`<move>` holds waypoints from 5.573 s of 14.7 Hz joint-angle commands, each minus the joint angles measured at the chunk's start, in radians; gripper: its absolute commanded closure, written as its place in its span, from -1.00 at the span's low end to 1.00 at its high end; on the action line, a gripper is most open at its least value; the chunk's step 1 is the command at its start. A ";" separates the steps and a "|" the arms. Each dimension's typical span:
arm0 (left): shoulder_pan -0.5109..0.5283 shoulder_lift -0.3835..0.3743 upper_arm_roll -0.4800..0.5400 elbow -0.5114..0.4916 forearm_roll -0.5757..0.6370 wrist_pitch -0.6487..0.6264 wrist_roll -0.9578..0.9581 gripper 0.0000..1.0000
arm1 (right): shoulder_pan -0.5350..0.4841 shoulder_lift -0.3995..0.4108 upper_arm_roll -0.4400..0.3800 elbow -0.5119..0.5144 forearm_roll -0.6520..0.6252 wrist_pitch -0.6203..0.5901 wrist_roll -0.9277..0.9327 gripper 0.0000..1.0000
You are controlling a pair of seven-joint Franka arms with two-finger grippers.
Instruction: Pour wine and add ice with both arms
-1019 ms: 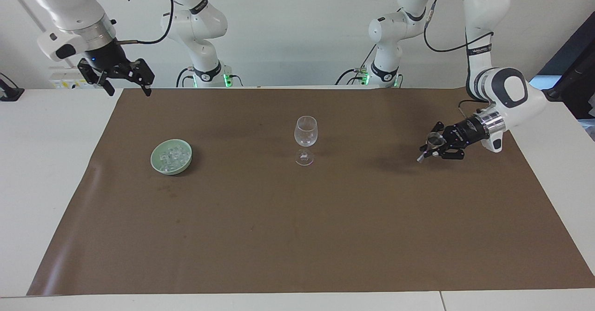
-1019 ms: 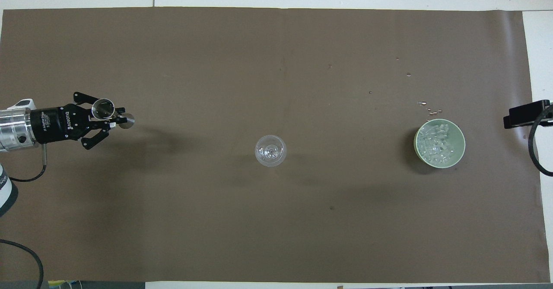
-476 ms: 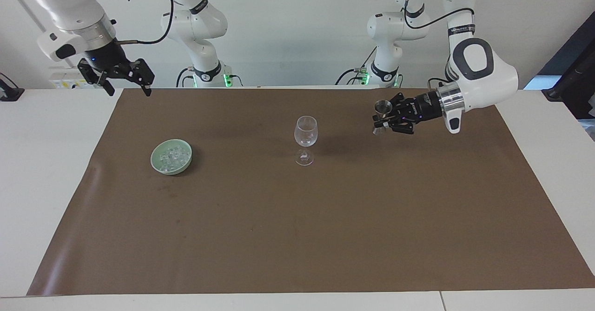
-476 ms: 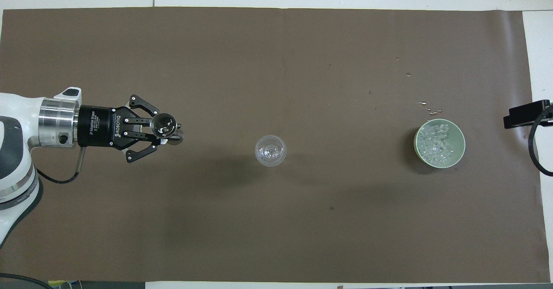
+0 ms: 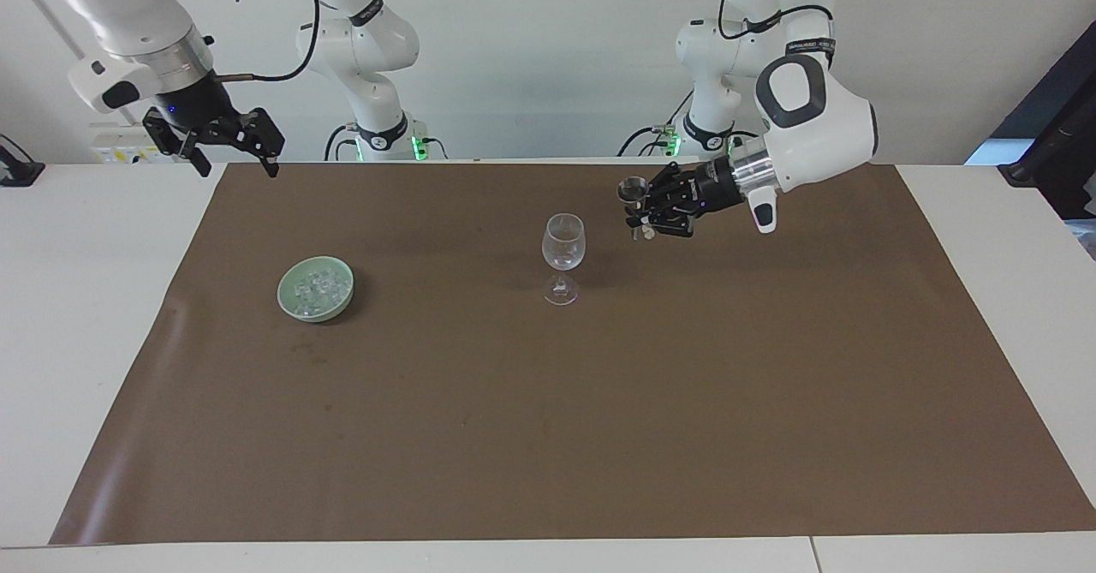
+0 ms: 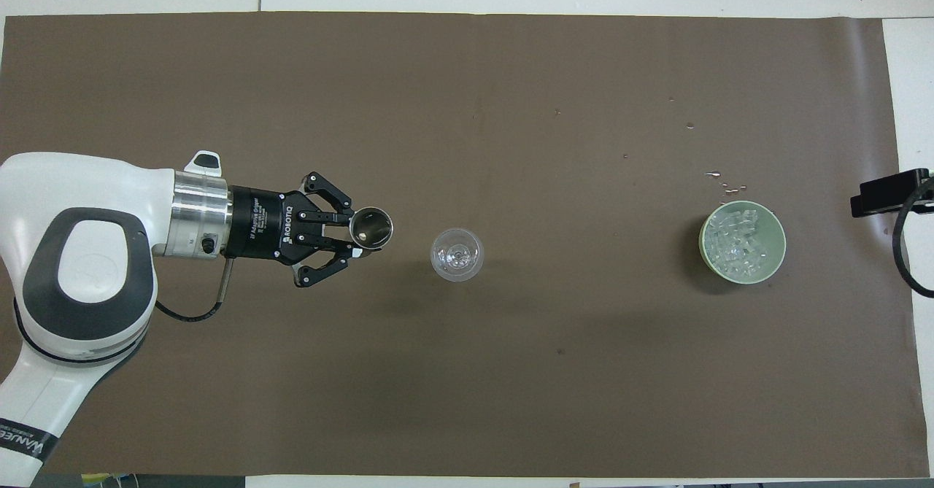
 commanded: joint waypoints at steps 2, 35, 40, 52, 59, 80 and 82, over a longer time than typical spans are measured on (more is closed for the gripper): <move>-0.075 -0.007 0.012 -0.006 0.106 0.095 -0.095 1.00 | -0.011 -0.009 0.005 -0.006 0.013 -0.014 0.006 -1.00; -0.431 0.050 -0.048 0.160 1.390 0.112 -0.773 1.00 | -0.013 -0.141 0.004 -0.452 0.062 0.325 -0.075 -1.00; -0.432 0.047 -0.049 0.154 1.433 0.111 -0.773 1.00 | -0.045 -0.066 -0.002 -0.609 0.085 0.555 -0.163 -1.00; -0.288 0.039 -0.043 0.171 1.136 0.141 -0.688 1.00 | -0.046 0.070 -0.001 -0.707 0.087 0.818 -0.269 -0.58; 0.041 0.011 -0.037 0.095 0.476 0.154 -0.119 1.00 | -0.045 0.071 0.001 -0.738 0.087 0.857 -0.272 -0.06; 0.724 0.568 -0.043 0.200 -0.470 -0.139 0.598 1.00 | -0.039 0.062 0.001 -0.779 0.087 0.887 -0.290 0.08; 0.717 0.589 -0.043 0.221 -0.491 -0.164 0.601 1.00 | -0.039 0.062 -0.001 -0.779 0.087 0.888 -0.289 0.13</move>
